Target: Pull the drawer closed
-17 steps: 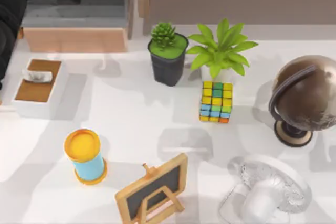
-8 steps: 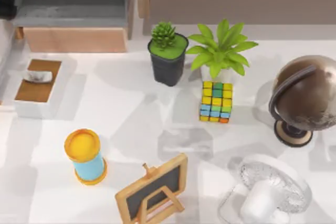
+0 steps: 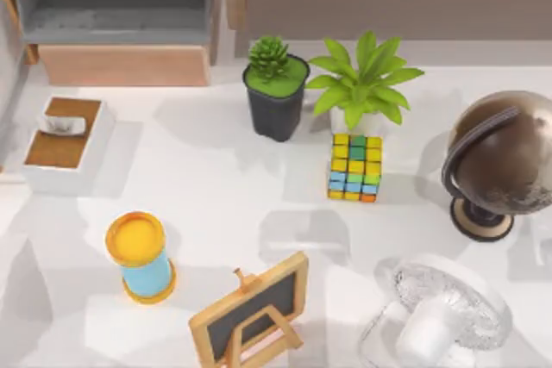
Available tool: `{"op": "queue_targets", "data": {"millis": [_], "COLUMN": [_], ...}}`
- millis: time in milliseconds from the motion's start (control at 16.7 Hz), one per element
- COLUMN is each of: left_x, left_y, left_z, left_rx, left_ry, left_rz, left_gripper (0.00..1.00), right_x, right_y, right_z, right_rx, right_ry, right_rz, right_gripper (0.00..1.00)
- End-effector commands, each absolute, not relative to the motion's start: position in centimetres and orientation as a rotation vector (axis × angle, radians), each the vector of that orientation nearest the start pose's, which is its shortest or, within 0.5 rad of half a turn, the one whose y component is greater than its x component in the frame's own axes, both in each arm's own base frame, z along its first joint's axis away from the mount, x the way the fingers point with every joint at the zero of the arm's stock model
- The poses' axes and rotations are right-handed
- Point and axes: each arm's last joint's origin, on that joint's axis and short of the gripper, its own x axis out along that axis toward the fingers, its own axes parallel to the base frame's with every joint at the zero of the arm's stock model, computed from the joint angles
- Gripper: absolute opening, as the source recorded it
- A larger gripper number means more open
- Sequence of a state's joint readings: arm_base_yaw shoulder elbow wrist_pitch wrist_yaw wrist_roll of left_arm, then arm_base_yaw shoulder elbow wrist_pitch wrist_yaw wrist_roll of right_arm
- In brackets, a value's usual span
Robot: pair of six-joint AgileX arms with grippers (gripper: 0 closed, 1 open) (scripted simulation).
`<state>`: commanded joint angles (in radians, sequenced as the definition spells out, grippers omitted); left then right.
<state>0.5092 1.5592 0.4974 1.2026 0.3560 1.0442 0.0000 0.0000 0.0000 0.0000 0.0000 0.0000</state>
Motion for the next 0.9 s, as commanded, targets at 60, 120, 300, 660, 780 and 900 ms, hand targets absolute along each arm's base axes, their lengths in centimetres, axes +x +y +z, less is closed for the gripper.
{"op": "queue_targets", "data": {"millis": [60, 120, 300, 660, 780, 900], "left_x": [25.1, 24.5, 23.1, 22.9, 22.9, 22.9], "left_y": [14.5, 15.4, 17.2, 17.5, 17.5, 17.5], "left_z": [18.2, 17.3, 14.2, 9.7, 9.5, 9.5], "left_rx": [1.162, 1.235, 1.413, 1.567, 1.571, 1.571], "left_ry": [-0.022, -0.010, 0.014, -0.013, -0.016, -0.016], "left_rz": [0.224, 0.217, 0.157, -0.008, -0.016, -0.016], "left_gripper": [1.00, 1.00, 1.00, 1.00, 1.00, 1.00], "right_x": [10.6, 10.6, 10.6, 10.6, 10.6, 10.6], "right_y": [-0.1, -0.1, -0.1, -0.1, -0.1, -0.1], "right_z": [16.0, 16.0, 16.0, 16.0, 16.0, 16.0], "right_rx": [0.000, 0.000, 0.000, 0.000, 0.000, 0.000], "right_ry": [0.000, 0.000, 0.000, 0.000, 0.000, 0.000], "right_rz": [0.000, 0.000, 0.000, 0.000, 0.000, 0.000], "right_gripper": [1.00, 1.00, 1.00, 1.00, 1.00, 1.00]}}
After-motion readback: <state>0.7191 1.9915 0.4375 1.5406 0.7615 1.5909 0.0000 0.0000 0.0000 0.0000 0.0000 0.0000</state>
